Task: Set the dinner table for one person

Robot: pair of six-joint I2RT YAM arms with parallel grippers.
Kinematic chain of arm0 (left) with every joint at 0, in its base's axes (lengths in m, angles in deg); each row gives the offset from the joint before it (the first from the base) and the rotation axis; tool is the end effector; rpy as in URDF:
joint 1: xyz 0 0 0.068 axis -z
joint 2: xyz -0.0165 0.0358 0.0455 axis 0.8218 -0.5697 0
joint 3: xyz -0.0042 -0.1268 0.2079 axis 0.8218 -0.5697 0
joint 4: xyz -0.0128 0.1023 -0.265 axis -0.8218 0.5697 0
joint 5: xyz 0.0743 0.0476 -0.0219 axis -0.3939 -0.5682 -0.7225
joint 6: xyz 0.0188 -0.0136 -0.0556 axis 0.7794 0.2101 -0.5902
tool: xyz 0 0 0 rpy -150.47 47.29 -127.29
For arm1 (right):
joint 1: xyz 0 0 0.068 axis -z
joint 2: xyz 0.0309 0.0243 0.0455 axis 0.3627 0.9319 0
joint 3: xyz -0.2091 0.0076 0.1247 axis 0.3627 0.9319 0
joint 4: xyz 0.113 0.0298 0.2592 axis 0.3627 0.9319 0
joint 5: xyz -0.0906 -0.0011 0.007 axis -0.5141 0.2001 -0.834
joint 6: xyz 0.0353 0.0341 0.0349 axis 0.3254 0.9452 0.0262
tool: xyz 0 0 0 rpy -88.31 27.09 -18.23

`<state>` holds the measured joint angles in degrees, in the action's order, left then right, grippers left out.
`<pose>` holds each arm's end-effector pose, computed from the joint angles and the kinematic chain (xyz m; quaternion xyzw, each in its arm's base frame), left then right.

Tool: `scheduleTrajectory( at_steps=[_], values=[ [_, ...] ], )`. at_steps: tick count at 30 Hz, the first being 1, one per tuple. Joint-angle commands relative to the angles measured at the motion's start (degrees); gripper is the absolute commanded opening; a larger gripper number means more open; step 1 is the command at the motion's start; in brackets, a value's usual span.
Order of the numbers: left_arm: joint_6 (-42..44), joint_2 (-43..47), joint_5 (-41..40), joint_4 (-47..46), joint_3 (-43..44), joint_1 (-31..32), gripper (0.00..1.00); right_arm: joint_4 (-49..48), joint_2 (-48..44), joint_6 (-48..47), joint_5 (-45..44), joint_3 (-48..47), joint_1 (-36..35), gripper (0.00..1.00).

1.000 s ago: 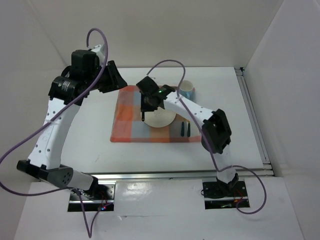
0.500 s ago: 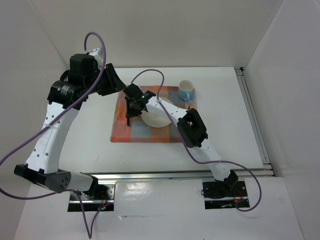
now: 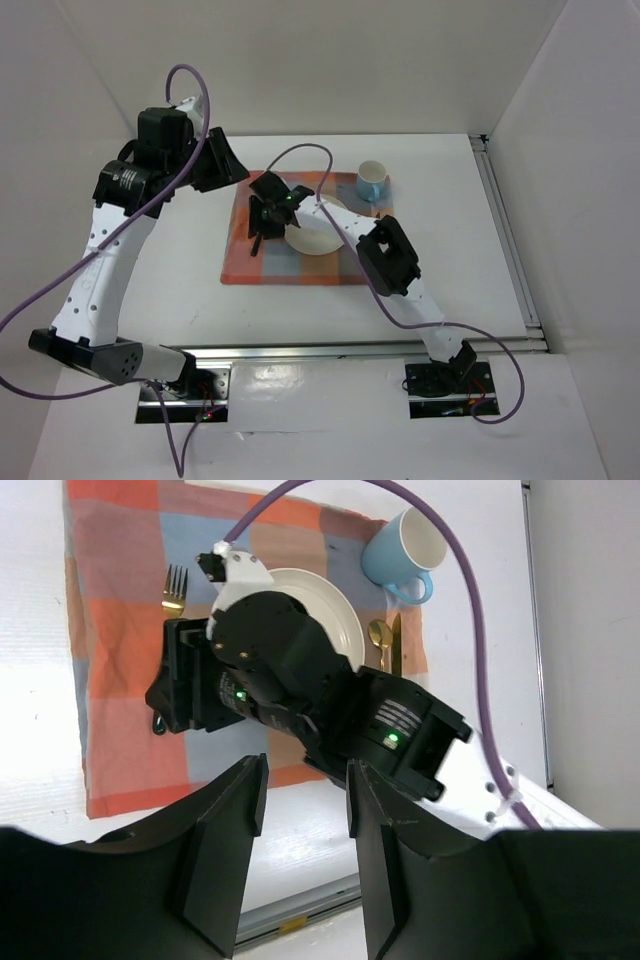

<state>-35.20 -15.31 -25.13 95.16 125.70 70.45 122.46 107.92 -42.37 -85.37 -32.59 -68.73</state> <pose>0.2861 -0.0826 0.4500 -0.1066 0.8520 -0.2519 0.4465 0.3697 0.4050 0.1450 -0.0564 0.9416 0.2430 0.2260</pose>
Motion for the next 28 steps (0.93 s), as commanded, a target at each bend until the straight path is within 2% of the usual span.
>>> scheduleTrajectory(
  at_steps=[1,4,5,8,9,11,16,21,26,28],
  values=[
    [1.2,-0.2,-0.4,0.3,4.3,-0.6,0.55,-3.6,-10.6,0.1,-0.9,2.4,0.1,0.56],
    [1.7,-0.2,-1.0,0.9,6.1,-1.8,0.55,-4.3,-17.3,-0.4,-1.5,6.1,0.1,0.60],
    [1.7,-0.2,-1.0,0.9,6.9,-1.8,0.55,-4.3,-19.2,-0.4,-1.5,9.4,0.1,0.68],
    [1.7,-0.2,0.1,0.9,7.5,-3.9,0.56,-1.8,-27.5,-1.0,-5.2,17.2,-0.4,0.83],
    [1.7,0.3,0.2,0.3,7.5,-4.7,0.57,0.0,-32.2,-1.0,-6.7,19.5,-0.4,0.94],
    [1.7,0.3,0.9,-0.2,6.2,-5.3,0.57,2.2,-37.0,-0.2,-12.4,26.6,-0.4,1.00],
    [2.2,-1.6,2.0,-0.2,5.6,-6.5,0.57,16.7,-52.4,7.7,-27.2,38.2,1.8,1.00],
    [3.3,-2.2,2.5,0.3,3.2,-7.0,0.58,29.5,-64.0,15.5,-34.6,48.8,4.1,1.00],
    [2.8,-2.8,3.1,-1.9,0.6,-7.5,0.58,33.0,-70.9,22.0,-35.8,55.4,4.1,0.99],
    [2.8,-4.1,3.8,-1.9,0.1,-7.5,0.58,29.4,-73.6,20.3,-34.6,58.6,4.1,0.99]
  ],
)
